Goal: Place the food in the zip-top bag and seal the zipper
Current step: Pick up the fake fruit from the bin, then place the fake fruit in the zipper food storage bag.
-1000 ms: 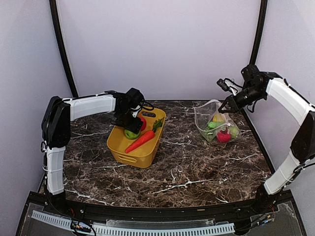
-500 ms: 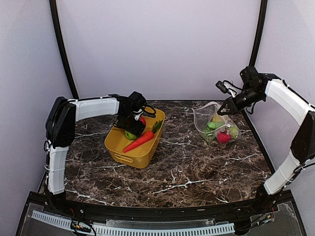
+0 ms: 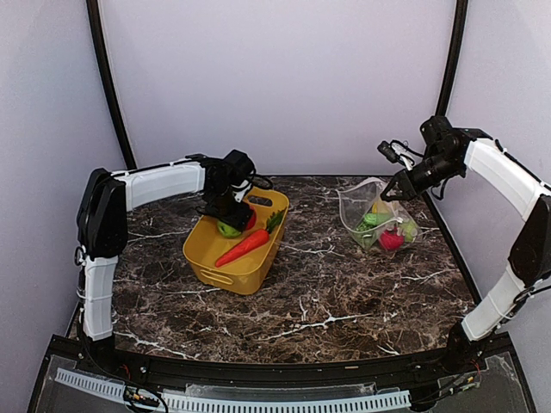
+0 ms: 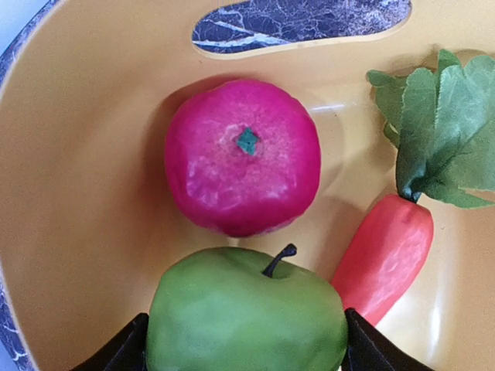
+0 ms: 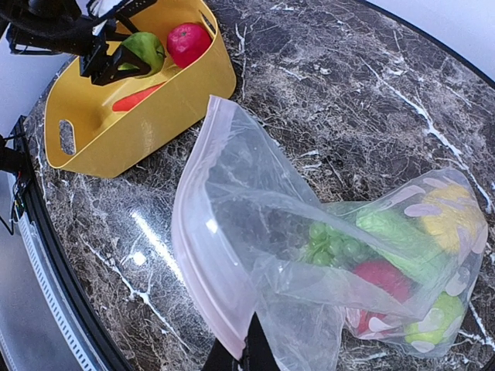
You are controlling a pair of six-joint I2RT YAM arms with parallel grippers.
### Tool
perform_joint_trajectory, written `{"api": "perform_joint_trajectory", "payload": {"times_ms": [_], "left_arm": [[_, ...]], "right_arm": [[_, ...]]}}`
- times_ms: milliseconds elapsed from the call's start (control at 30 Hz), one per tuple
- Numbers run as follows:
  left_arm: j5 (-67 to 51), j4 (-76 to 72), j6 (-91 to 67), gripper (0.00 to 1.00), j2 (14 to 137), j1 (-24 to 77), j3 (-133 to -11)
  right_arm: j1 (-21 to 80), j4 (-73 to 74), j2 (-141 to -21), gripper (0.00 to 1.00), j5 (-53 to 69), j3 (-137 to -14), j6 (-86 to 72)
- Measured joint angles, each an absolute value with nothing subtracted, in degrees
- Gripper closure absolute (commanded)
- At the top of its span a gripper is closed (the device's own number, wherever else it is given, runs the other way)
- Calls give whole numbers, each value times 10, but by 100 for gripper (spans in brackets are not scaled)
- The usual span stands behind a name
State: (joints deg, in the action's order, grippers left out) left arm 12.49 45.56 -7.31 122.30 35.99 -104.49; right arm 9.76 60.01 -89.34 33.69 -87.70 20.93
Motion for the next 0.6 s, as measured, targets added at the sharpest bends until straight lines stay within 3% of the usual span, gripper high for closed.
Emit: {"api": "perform_joint_trajectory", "payload": {"times_ms": [300, 600], "left_arm": [[98, 441, -77, 45, 1106, 384, -1049], [-1, 231, -51, 49, 999, 505, -1027]], "right_arm": [[102, 604, -894, 100, 336, -881, 209], [159, 636, -941, 100, 332, -988, 209]]}}
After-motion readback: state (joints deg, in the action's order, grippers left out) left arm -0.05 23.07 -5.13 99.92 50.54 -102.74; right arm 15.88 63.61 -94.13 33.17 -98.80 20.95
